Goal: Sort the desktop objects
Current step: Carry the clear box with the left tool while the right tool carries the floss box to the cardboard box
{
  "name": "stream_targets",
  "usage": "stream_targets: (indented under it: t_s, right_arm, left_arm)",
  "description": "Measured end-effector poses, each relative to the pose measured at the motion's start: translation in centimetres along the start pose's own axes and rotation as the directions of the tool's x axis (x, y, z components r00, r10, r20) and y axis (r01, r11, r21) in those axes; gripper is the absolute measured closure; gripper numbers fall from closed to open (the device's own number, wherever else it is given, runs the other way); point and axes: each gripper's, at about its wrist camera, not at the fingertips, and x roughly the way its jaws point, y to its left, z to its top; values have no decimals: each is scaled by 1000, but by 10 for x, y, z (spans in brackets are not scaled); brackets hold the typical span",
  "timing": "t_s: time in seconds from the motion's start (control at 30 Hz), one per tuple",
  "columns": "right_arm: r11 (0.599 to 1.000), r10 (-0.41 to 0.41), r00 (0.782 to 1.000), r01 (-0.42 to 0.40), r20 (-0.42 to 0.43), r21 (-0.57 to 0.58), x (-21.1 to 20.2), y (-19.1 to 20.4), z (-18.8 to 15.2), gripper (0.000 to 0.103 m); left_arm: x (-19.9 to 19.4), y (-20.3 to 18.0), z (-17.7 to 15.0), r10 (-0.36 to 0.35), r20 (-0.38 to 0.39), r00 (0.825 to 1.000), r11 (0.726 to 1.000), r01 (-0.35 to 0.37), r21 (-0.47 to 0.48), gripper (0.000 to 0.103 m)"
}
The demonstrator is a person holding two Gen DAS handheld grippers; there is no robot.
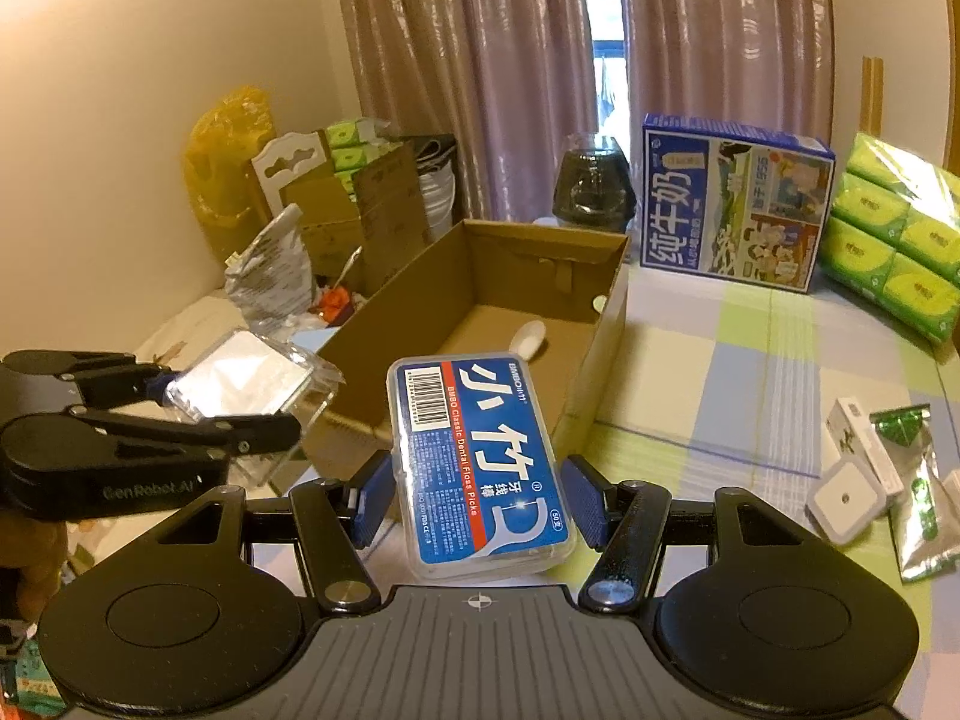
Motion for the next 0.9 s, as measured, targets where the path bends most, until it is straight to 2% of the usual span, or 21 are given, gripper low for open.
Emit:
stream_targets:
  t_s: [0.6,0.9]
  right_arm:
    - [999,-30,999,30,10,15,66,-7,38,45]
    - [997,-56,998,56,6,46,97,-23,51,45]
  left_arm:
    - [61,26,25,1,-45,999,1000,-1,3,56]
    - [88,36,43,-8,-45,999,1000,8,6,56]
